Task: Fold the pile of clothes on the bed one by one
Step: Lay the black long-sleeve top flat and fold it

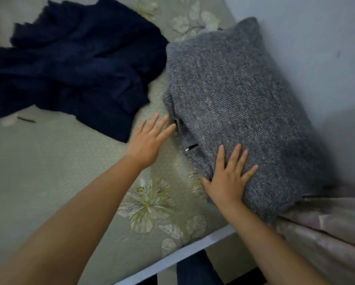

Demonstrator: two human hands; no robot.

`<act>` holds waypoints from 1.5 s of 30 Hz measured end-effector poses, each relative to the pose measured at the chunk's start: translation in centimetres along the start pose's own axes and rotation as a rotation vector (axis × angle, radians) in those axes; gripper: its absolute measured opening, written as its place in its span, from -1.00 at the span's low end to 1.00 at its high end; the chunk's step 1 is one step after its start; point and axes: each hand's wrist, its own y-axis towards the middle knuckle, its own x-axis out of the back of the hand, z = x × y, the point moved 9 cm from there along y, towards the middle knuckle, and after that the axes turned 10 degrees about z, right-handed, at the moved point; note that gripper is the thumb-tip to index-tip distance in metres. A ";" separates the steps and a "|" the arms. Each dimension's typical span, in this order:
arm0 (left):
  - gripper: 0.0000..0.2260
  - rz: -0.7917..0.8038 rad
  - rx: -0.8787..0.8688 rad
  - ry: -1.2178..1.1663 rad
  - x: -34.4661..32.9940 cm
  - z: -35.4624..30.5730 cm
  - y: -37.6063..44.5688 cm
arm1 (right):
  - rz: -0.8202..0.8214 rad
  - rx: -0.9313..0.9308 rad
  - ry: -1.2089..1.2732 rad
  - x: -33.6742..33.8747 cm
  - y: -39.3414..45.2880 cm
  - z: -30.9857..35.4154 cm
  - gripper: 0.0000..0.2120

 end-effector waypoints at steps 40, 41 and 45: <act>-0.41 -0.230 0.426 -0.461 -13.3 25.5 -23.1 | 0.110 0.603 -0.432 -1.1 -1.2 32.4 -0.55; -0.38 -0.225 0.433 -0.489 -13.5 25.4 -23.1 | 0.191 0.654 -0.491 -3.2 -3.0 32.0 -0.54; -0.47 -0.133 0.423 -0.585 -14.6 24.0 -23.4 | 0.606 0.802 -0.585 -10.3 -10.5 26.8 -0.58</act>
